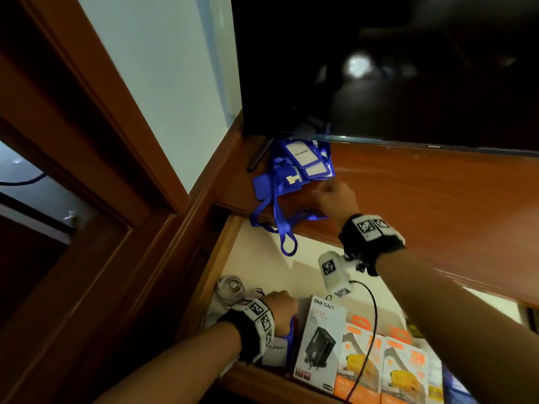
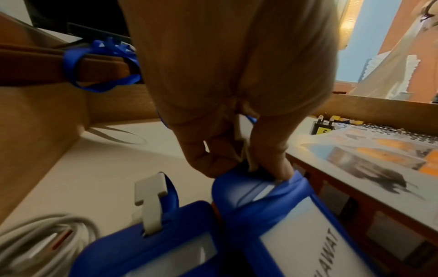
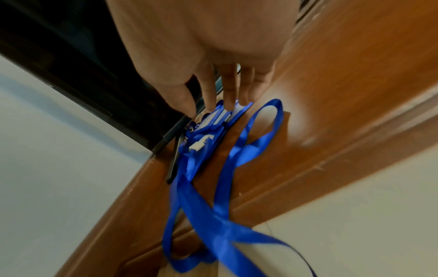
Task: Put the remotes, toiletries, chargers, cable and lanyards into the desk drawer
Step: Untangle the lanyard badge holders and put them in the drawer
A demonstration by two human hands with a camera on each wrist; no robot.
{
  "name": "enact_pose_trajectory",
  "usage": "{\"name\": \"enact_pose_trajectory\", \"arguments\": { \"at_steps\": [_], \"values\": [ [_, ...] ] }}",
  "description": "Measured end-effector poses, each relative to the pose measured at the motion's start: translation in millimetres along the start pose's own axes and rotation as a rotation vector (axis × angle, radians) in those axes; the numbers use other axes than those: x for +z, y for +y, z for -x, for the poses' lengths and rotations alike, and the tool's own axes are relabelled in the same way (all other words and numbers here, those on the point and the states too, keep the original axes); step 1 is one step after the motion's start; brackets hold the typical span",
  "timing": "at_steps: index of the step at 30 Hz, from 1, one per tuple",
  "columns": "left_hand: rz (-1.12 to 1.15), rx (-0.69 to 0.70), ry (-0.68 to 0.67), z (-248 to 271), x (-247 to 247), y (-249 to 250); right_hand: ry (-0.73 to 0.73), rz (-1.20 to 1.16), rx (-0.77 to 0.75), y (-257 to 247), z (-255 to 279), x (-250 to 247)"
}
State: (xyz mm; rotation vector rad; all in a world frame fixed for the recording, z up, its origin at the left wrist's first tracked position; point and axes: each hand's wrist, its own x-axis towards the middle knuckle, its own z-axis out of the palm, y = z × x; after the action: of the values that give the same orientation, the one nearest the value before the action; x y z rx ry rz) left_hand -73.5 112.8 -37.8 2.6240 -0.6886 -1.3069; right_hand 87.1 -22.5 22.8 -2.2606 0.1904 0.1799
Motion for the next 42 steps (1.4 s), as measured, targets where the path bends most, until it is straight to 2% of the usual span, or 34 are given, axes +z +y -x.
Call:
{"name": "enact_pose_trajectory", "arguments": {
  "at_steps": [6, 9, 13, 16, 19, 23, 25, 27, 31, 34, 36, 39, 42],
  "values": [
    [-0.052, 0.110, 0.010, -24, 5, -15, 0.084, 0.366, -0.033, -20, -57, 10],
    [-0.027, 0.111, 0.015, -32, 7, -19, 0.126, 0.450, -0.021, -30, -75, 15],
    [0.068, 0.127, 0.030, -36, 6, -18, 0.058, 0.551, 0.057, -38, -90, 24],
    [0.134, 0.139, 0.048, -36, 4, -18, 0.043, 0.557, 0.086, -40, -95, 26],
    [0.188, 0.115, 0.097, -34, 6, -21, 0.087, 0.560, 0.080, -41, -93, 22],
    [0.311, 0.043, 0.188, -29, 0, -31, 0.139, 0.466, 0.043, -43, -80, 3],
    [0.433, 0.008, 0.309, -25, -11, -36, 0.137, 0.354, 0.069, -40, -68, -7],
    [0.594, -0.009, 0.462, -20, -26, -40, 0.161, 0.186, 0.115, -37, -51, -20],
    [0.921, 0.005, 0.716, -7, -63, -35, 0.214, -0.296, 0.176, -31, -9, -54],
    [1.175, 0.074, 0.857, 13, -109, -12, 0.300, -0.444, 0.120, -26, 25, -75],
    [1.262, 0.148, 0.851, 27, -142, 10, 0.366, -0.429, 0.067, -26, 53, -84],
    [1.331, 0.251, 0.745, 39, -180, 43, 0.369, -0.347, -0.052, -25, 94, -91],
    [1.306, 0.264, 0.799, 37, -195, 69, 0.374, -0.264, -0.140, -19, 119, -95]
  ]
}}
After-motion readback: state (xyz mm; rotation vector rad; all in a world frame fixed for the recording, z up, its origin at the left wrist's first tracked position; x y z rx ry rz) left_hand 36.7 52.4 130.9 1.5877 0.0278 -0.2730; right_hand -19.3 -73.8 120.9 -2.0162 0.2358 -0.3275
